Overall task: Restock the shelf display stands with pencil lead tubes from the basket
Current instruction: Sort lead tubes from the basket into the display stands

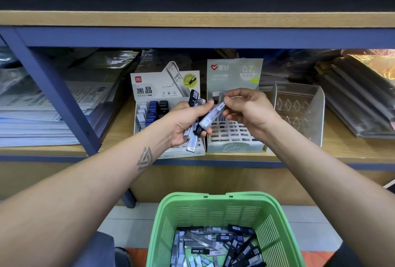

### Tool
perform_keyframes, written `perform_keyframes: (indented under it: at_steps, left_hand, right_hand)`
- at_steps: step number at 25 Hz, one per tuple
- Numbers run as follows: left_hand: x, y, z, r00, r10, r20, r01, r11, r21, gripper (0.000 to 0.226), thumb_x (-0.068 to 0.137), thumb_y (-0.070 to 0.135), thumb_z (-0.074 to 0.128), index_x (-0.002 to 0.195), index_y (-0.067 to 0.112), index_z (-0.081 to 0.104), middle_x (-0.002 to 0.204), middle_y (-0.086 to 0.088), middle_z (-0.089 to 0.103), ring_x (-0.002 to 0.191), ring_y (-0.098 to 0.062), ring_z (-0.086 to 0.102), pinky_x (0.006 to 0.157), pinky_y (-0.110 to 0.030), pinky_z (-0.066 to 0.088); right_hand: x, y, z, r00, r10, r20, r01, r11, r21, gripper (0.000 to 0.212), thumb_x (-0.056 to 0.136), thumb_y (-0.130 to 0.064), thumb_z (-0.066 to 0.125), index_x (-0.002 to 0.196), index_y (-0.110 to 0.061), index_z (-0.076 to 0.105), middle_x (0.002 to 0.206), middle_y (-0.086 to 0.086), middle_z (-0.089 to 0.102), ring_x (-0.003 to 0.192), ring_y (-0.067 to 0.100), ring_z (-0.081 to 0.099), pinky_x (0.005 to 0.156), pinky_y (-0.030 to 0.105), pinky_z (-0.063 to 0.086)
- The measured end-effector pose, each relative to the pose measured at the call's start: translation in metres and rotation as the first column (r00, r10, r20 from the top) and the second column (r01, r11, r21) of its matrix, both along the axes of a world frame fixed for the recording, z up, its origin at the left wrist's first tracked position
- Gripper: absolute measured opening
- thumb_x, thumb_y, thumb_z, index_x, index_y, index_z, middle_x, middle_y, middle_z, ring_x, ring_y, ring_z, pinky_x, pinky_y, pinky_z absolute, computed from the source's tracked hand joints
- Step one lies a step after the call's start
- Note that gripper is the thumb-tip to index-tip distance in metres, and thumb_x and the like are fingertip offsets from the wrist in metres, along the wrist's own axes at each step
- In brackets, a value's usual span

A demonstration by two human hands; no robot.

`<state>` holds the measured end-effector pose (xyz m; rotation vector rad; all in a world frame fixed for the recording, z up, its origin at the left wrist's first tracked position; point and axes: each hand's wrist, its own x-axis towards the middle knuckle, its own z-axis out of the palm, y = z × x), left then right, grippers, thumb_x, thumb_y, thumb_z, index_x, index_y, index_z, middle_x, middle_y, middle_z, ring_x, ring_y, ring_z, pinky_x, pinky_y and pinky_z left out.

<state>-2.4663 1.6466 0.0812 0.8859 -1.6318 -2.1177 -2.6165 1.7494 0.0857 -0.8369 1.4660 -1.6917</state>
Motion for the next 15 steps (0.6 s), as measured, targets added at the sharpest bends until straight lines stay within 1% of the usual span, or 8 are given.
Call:
perform_keyframes:
  at_steps: [2,4,7,9,11,13,15]
  left_hand:
    - [0.004,-0.004,0.001,1.0,0.002,0.001,-0.002,1.0,-0.013,0.031,0.092,0.026,0.073,0.103,-0.001,0.064,0.067,-0.011,0.068,0.049,-0.022,0.062,0.037,-0.023,0.047]
    - [0.009,-0.007,0.003,0.999,-0.038,-0.007,0.038,0.999,-0.019,0.026,0.093,0.023,0.071,0.102,-0.001,0.065,0.067,-0.012,0.067,0.05,-0.024,0.064,0.036,-0.022,0.045]
    - [0.015,-0.008,0.007,0.996,-0.078,-0.042,0.075,0.996,-0.053,0.017,0.092,0.017,0.072,0.093,0.002,0.065,0.069,-0.014,0.064,0.05,-0.022,0.062,0.036,-0.021,0.043]
    - [0.018,-0.009,0.008,0.994,-0.02,-0.11,0.006,0.992,-0.125,0.01,0.087,0.004,0.074,0.089,0.002,0.064,0.072,-0.016,0.066,0.046,-0.02,0.056,0.038,-0.022,0.04]
    - [0.022,-0.011,0.01,0.985,0.049,-0.168,-0.084,0.975,-0.205,0.017,0.081,-0.01,0.071,0.096,-0.006,0.064,0.079,-0.017,0.07,0.045,-0.019,0.053,0.041,-0.023,0.039]
    - [0.026,-0.013,0.013,0.986,0.051,-0.16,-0.099,0.947,-0.306,0.029,0.078,-0.011,0.073,0.106,-0.01,0.065,0.078,-0.013,0.072,0.048,-0.018,0.054,0.043,-0.025,0.04]
    - [0.031,-0.013,0.014,0.989,0.055,-0.134,-0.102,0.92,-0.379,0.034,0.077,-0.006,0.08,0.107,-0.01,0.063,0.076,-0.01,0.071,0.049,-0.018,0.055,0.045,-0.026,0.042]
  right_hand:
    - [-0.001,0.001,0.001,0.999,0.036,0.032,-0.036,0.999,-0.014,0.012,0.093,0.004,0.064,0.104,0.003,0.066,0.074,0.015,0.071,0.06,0.019,0.066,0.055,0.022,0.056]
    - [0.002,-0.001,0.0,0.993,0.05,0.106,-0.049,0.999,-0.013,0.012,0.094,0.005,0.062,0.105,0.002,0.066,0.074,0.014,0.071,0.059,0.017,0.068,0.055,0.021,0.056]
    - [0.007,-0.005,0.0,0.944,0.052,0.327,-0.067,0.997,0.034,0.01,0.095,0.008,0.057,0.1,0.002,0.064,0.074,0.014,0.068,0.056,0.015,0.067,0.05,0.018,0.054]
    - [0.013,-0.006,0.002,0.853,0.08,0.516,-0.141,0.987,0.08,0.012,0.098,0.007,0.05,0.096,0.004,0.062,0.075,0.015,0.066,0.056,0.014,0.067,0.049,0.016,0.054]
    - [0.02,-0.008,0.001,0.725,0.084,0.684,-0.193,0.978,0.084,0.017,0.1,0.007,0.045,0.097,0.008,0.061,0.075,0.018,0.065,0.056,0.015,0.068,0.049,0.016,0.055]
    - [0.027,-0.011,0.002,0.642,0.089,0.762,-0.215,0.974,0.067,0.019,0.1,0.007,0.043,0.1,0.011,0.061,0.076,0.02,0.064,0.057,0.017,0.069,0.05,0.017,0.056]
    - [0.034,-0.014,0.002,0.612,0.123,0.781,-0.254,0.966,0.047,0.021,0.1,0.006,0.042,0.098,0.012,0.063,0.076,0.021,0.063,0.057,0.017,0.069,0.05,0.018,0.056]
